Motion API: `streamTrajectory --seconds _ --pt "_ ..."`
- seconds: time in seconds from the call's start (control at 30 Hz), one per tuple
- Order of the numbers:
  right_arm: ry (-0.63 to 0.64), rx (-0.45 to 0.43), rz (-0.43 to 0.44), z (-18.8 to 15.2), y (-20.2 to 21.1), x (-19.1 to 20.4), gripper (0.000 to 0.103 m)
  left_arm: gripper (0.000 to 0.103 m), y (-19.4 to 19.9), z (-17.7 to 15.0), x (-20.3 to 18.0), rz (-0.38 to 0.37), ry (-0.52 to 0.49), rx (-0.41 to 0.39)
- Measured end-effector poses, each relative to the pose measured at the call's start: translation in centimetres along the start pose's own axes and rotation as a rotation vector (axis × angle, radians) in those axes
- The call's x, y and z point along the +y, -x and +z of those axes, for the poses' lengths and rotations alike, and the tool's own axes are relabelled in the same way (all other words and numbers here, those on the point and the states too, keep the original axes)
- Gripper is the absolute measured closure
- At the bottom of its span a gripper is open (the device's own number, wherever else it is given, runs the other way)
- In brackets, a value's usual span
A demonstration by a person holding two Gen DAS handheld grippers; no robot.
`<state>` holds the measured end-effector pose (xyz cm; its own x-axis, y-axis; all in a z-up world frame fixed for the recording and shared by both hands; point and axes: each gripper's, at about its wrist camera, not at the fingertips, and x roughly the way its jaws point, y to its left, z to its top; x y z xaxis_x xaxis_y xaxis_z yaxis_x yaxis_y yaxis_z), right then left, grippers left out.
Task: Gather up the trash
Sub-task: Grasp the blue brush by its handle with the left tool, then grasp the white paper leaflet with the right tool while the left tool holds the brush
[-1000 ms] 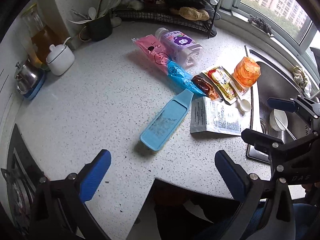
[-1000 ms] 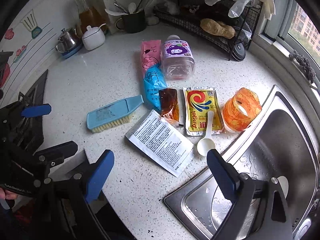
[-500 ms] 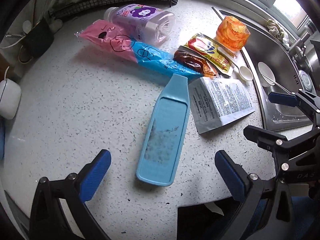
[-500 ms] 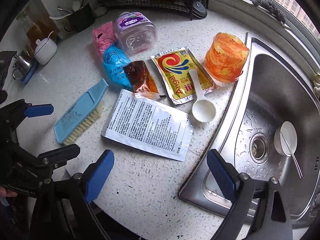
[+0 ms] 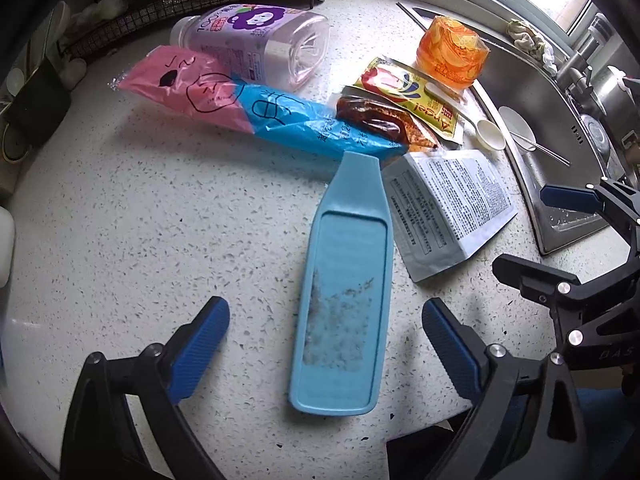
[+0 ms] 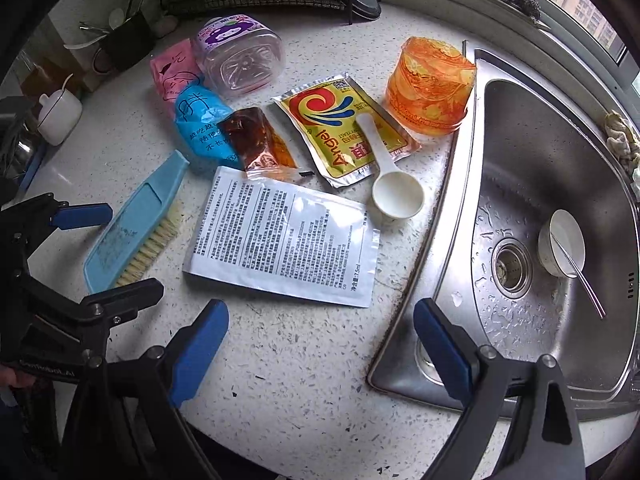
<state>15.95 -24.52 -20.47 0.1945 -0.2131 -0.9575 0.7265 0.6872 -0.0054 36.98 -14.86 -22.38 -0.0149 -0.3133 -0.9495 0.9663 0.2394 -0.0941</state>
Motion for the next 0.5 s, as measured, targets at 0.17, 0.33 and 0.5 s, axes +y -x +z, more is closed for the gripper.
streamTrajectory --seconds 0.17,0.33,0.5 --pt "0.003 0.002 -0.008 -0.1 0.0 0.2 0.009 0.036 0.8 -0.2 -0.5 -0.015 -0.020 -0.021" --pt "0.051 -0.002 -0.008 -0.2 0.3 0.7 0.009 0.067 1.3 -0.7 -0.8 -0.011 0.026 -0.038" --pt "0.110 -0.004 0.007 -0.1 0.3 1.4 0.009 0.067 1.9 -2.1 -0.6 -0.015 0.120 -0.048"
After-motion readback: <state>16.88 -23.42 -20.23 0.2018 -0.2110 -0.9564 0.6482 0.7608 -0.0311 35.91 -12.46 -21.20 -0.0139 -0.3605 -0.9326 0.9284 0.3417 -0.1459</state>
